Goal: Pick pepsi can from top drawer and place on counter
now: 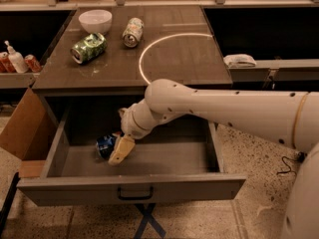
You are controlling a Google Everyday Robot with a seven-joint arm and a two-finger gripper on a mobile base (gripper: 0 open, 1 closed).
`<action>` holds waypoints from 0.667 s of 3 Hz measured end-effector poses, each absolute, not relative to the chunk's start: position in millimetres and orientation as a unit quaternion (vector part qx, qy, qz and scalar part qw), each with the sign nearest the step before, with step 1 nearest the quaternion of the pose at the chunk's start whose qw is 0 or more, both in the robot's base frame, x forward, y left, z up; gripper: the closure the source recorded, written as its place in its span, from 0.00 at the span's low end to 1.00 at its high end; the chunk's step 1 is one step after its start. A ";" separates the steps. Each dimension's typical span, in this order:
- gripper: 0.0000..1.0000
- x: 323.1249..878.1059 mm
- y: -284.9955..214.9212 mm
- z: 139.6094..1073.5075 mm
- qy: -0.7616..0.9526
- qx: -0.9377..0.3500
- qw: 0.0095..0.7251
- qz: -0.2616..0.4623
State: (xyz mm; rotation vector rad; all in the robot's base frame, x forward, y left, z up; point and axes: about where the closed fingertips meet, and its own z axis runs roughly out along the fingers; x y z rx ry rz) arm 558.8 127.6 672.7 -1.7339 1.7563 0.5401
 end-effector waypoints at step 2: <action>0.00 560.9 143.3 651.8 0.668 -0.657 0.287 0.201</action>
Offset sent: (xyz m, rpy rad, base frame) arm 0.0054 0.0196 -0.0348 -0.0409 0.0352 -0.0078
